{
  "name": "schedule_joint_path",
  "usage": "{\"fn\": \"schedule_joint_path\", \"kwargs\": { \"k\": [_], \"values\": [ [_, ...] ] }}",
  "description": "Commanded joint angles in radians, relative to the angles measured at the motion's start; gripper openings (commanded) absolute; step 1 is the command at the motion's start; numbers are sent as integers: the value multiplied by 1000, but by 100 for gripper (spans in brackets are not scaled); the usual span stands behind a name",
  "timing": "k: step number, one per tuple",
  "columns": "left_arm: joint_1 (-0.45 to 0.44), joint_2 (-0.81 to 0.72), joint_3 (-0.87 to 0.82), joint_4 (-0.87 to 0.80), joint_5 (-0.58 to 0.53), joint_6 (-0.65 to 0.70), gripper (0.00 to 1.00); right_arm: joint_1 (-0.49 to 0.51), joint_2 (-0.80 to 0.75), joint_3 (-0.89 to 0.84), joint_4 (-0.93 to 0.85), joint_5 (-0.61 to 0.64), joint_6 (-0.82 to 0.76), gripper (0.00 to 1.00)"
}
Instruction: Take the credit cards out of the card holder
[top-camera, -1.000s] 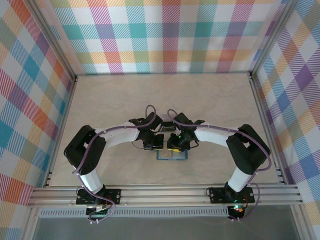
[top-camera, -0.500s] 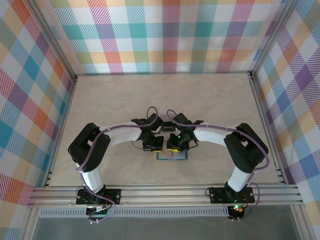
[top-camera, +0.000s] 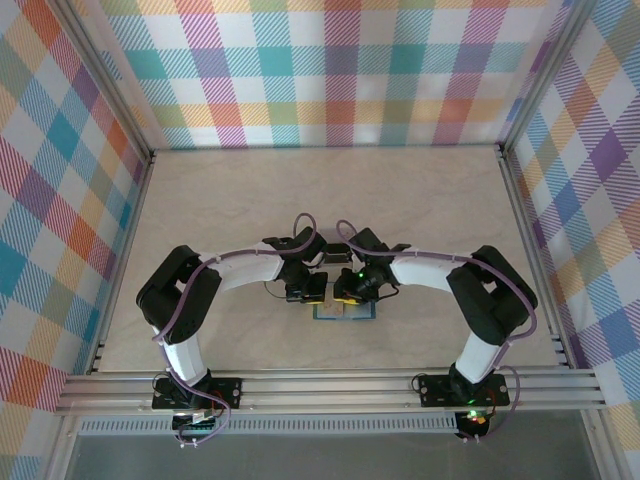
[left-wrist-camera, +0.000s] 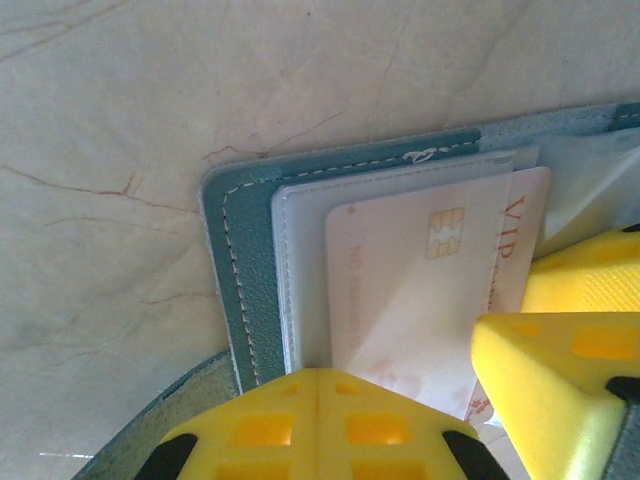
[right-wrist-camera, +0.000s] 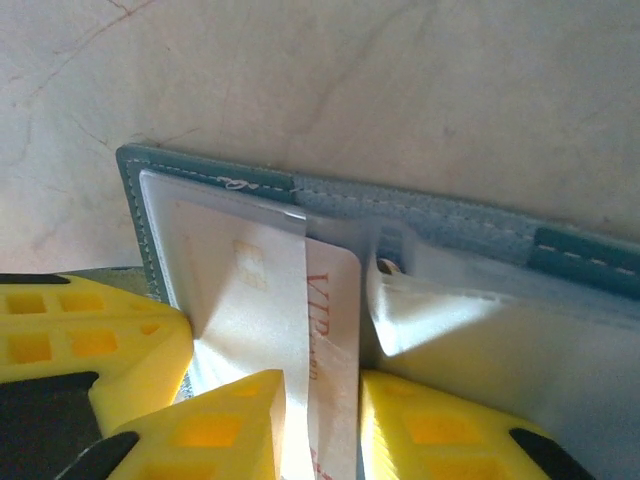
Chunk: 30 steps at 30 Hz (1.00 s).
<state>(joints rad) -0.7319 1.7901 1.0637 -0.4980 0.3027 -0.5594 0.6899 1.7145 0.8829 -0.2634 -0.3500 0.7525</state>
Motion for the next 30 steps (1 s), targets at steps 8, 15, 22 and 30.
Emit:
{"fn": "schedule_joint_path", "kwargs": {
  "k": [8, 15, 22, 30],
  "values": [
    [-9, 38, -1, -50, -27, 11, 0, -38, -96, -170, 362, -191, 92, 23],
    [-10, 39, -4, -46, -25, 8, 0, -50, -132, -208, 443, -221, 112, 19],
    [-10, 38, -2, -47, -25, 7, 0, -57, -124, -218, 464, -227, 125, 11],
    [-11, 40, -5, -49, -27, 10, 0, -66, -160, -230, 420, -191, 109, 6]
  ]
}}
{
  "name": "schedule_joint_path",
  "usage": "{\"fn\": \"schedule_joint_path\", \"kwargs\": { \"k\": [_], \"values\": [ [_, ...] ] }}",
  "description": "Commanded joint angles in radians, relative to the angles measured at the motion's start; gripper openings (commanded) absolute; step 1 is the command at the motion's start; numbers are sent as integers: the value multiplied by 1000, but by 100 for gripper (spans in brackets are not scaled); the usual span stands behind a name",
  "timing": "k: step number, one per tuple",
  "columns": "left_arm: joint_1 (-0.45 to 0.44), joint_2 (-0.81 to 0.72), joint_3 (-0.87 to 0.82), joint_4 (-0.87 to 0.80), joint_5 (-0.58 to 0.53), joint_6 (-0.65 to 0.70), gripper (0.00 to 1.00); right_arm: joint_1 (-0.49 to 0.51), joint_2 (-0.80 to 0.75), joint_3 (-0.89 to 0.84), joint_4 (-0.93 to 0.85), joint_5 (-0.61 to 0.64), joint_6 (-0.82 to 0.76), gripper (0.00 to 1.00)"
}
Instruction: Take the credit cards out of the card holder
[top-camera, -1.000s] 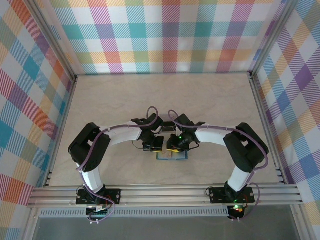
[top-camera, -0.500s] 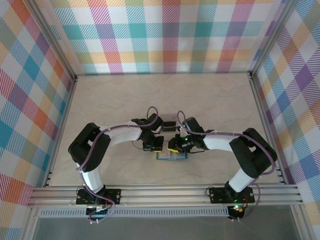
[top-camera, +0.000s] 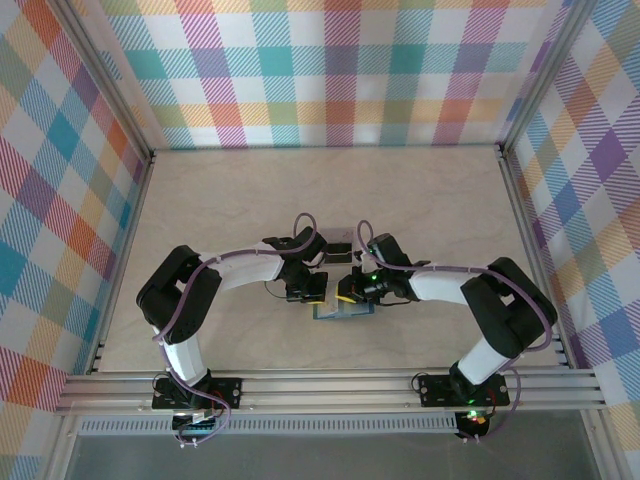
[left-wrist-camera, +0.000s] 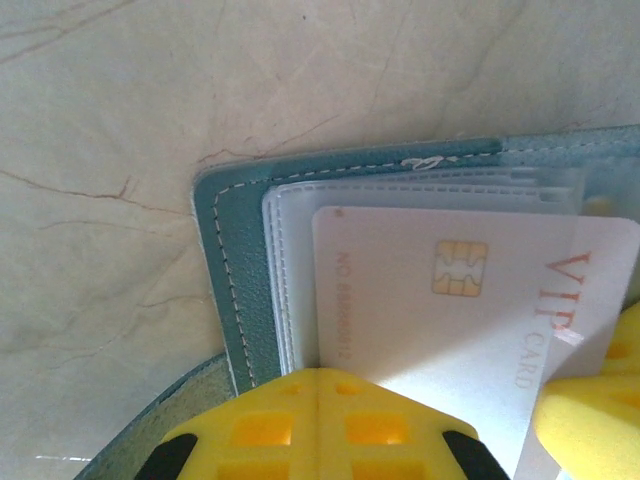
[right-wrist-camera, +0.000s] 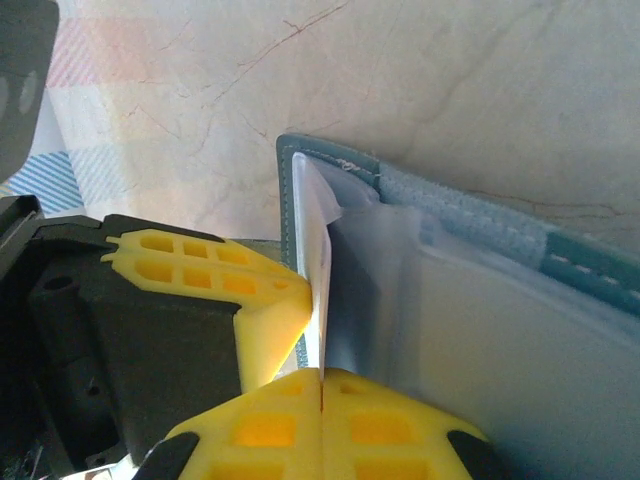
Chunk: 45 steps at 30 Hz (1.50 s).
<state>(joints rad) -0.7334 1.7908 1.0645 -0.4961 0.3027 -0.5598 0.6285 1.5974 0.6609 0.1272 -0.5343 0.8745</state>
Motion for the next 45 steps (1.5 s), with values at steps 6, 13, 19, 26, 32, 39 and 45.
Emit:
{"fn": "schedule_joint_path", "kwargs": {
  "k": [6, 13, 19, 26, 32, 39, 45],
  "values": [
    [-8, 44, 0, -55, -25, 12, 0, -28, -75, -9, -47, 5, -38, 7],
    [-9, 40, 0, -61, -28, 14, 0, -49, -119, -4, -146, 37, -70, 7],
    [-9, 24, -3, -67, -32, 13, 0, -53, -148, 54, -345, 124, -142, 3],
    [-8, 0, -6, -83, -42, 12, 0, -53, -172, 113, -513, 206, -213, 0],
    [-8, -27, -24, -90, -52, 11, 0, -53, -179, 168, -633, 278, -265, 0],
    [-8, -49, -30, -110, -73, 11, 0, -53, -192, 224, -688, 303, -320, 0],
    [-9, -75, -35, -120, -90, 11, 0, -53, -238, 254, -665, 256, -466, 0]
  ]
}}
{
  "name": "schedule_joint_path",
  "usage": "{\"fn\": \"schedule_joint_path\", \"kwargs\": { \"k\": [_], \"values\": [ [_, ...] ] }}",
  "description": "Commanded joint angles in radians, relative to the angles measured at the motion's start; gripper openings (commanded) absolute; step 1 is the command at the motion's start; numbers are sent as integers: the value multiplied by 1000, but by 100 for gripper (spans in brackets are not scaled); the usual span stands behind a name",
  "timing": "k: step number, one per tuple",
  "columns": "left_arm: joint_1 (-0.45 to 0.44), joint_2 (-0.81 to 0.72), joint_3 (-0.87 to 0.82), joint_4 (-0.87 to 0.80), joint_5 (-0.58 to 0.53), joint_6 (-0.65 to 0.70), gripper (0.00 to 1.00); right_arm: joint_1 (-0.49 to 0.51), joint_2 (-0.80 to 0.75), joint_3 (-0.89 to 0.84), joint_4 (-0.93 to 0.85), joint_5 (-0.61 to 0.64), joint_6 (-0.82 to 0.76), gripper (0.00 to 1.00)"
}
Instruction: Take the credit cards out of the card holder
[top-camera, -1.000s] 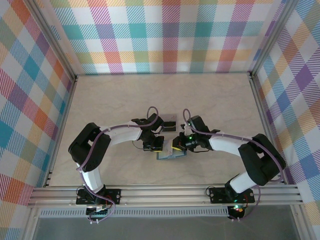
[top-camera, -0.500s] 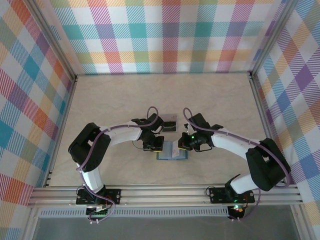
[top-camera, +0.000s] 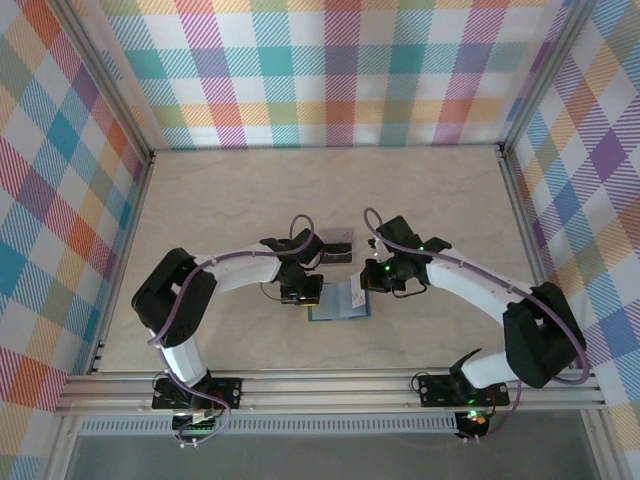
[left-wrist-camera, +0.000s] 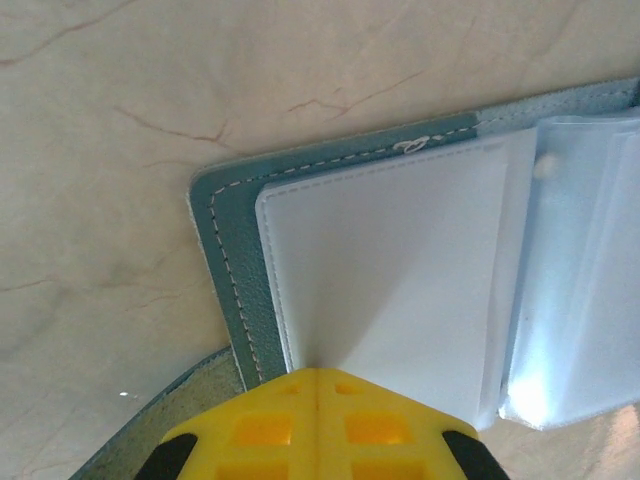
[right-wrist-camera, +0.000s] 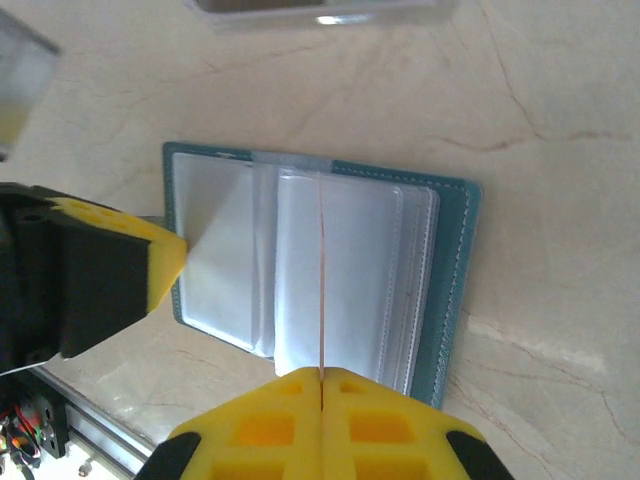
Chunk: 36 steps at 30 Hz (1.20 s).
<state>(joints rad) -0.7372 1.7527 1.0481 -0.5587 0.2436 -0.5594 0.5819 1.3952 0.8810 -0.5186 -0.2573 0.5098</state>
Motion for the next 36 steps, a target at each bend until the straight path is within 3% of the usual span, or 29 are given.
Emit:
{"fn": "schedule_joint_path", "kwargs": {
  "k": [1, 8, 13, 25, 36],
  "values": [
    [-4, -45, -22, -57, -32, 11, 0, -7, -33, 52, -30, -10, -133, 0],
    [-4, -82, -10, -74, -50, 10, 0, -9, 60, 197, -115, 14, -416, 0],
    [-4, -120, -1, -87, -75, 10, 3, -8, 154, 317, -210, 4, -731, 0],
    [35, -332, -102, -85, -166, -13, 9, -8, 384, 637, -407, 176, -1303, 0],
    [71, -474, -220, -97, -192, -23, 13, -8, 590, 967, -559, 205, -1548, 0]
  ]
}}
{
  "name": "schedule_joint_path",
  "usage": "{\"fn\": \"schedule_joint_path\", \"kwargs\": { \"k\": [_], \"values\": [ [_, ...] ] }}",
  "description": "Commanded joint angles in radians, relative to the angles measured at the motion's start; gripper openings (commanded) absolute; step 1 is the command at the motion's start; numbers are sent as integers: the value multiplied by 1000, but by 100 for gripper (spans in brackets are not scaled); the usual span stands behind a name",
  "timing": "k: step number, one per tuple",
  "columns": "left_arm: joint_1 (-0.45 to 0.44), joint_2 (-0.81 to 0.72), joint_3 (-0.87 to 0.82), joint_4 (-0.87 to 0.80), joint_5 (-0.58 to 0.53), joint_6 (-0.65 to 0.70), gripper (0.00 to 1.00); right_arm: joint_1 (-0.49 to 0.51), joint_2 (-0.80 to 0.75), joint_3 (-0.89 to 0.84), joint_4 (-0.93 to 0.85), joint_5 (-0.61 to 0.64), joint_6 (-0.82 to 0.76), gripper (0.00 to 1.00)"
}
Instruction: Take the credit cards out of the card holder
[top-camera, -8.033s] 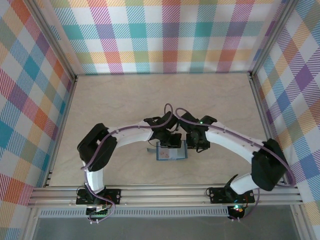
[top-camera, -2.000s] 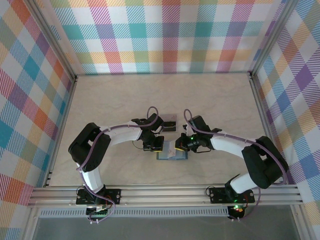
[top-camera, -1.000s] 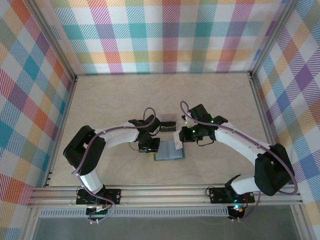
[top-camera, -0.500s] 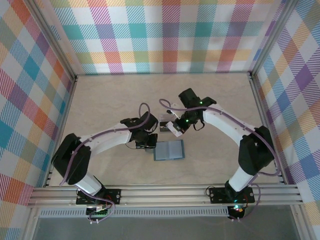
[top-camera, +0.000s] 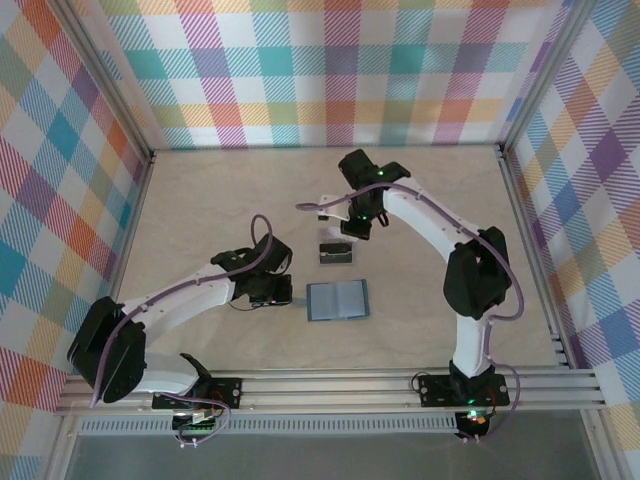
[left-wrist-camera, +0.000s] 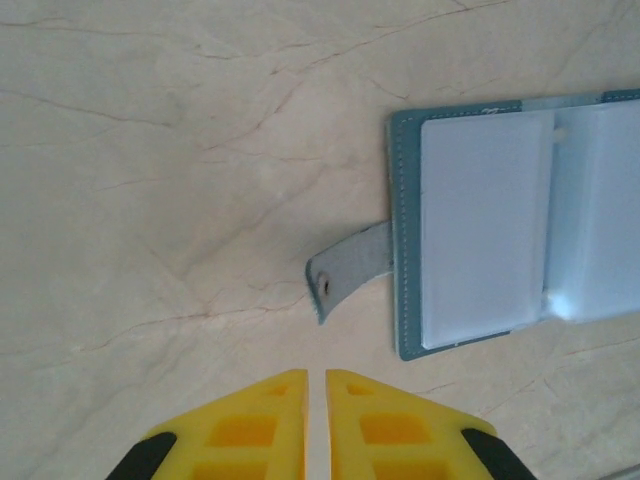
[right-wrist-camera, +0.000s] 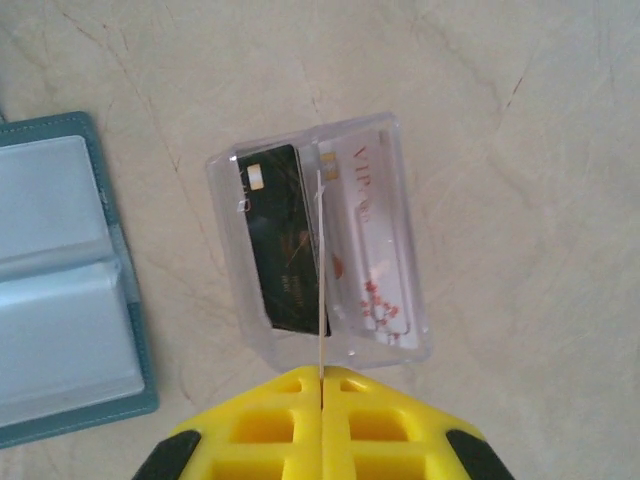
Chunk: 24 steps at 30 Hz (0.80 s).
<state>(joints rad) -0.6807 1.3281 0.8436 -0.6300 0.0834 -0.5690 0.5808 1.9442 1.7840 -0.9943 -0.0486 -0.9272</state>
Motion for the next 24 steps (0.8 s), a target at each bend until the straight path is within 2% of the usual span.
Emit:
{"fn": "schedule_joint_path", "kwargs": {
  "k": [1, 8, 24],
  "values": [
    [18, -61, -21, -27, -33, -13, 14, -7, 61, 93, -100, 2, -123, 0],
    [33, -93, -34, -44, -50, -12, 14, -6, 162, 219, -156, 7, -149, 0],
    [54, -78, -32, -39, -30, -5, 15, 1, 256, 228, -182, -45, -167, 0]
  ]
}}
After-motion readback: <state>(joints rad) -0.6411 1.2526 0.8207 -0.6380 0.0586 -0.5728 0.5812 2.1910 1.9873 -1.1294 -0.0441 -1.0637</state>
